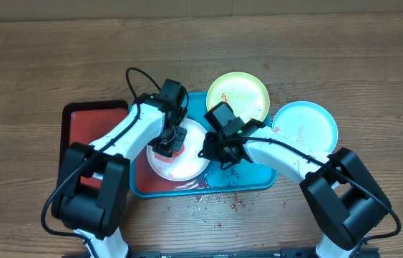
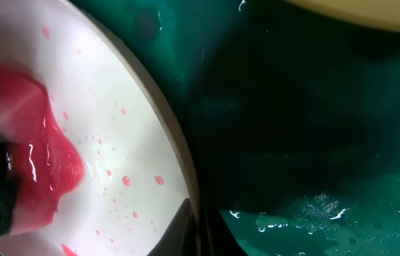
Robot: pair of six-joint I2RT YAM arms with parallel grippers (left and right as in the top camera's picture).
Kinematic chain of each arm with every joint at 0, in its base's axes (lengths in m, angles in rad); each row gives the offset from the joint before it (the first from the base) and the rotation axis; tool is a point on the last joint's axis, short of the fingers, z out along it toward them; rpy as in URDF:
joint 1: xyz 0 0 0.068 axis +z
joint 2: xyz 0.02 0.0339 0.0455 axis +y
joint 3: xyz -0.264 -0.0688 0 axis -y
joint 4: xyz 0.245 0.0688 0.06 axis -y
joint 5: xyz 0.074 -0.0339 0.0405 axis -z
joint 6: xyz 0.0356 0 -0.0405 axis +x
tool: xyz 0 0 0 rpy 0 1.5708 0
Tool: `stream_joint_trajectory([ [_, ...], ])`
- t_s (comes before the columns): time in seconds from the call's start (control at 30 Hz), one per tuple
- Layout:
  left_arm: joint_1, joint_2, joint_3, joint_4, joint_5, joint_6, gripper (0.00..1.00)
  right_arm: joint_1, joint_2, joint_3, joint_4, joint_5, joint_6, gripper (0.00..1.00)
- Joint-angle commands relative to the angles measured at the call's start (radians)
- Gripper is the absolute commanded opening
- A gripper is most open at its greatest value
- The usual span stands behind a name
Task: Clean dirty plates on tray and stack at the side
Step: 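Scrub the white plate with the sponge while the right gripper holds its rim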
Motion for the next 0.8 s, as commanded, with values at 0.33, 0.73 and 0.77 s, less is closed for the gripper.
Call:
stream_joint_trajectory([
  [0.33, -0.009, 0.09, -0.009, 0.142, 0.386, 0.168, 0.04, 0.0, -0.002, 0.011, 0.012, 0.016, -0.02, 0.04],
  [0.73, 0.075, 0.09, -0.009, 0.026, -0.312, -0.532, 0.04, 0.0, -0.002, 0.011, 0.012, 0.016, -0.023, 0.04],
  [0.77, 0.075, 0.09, -0.009, 0.008, -0.299, -0.526, 0.04, 0.0, -0.002, 0.011, 0.012, 0.016, -0.023, 0.04],
])
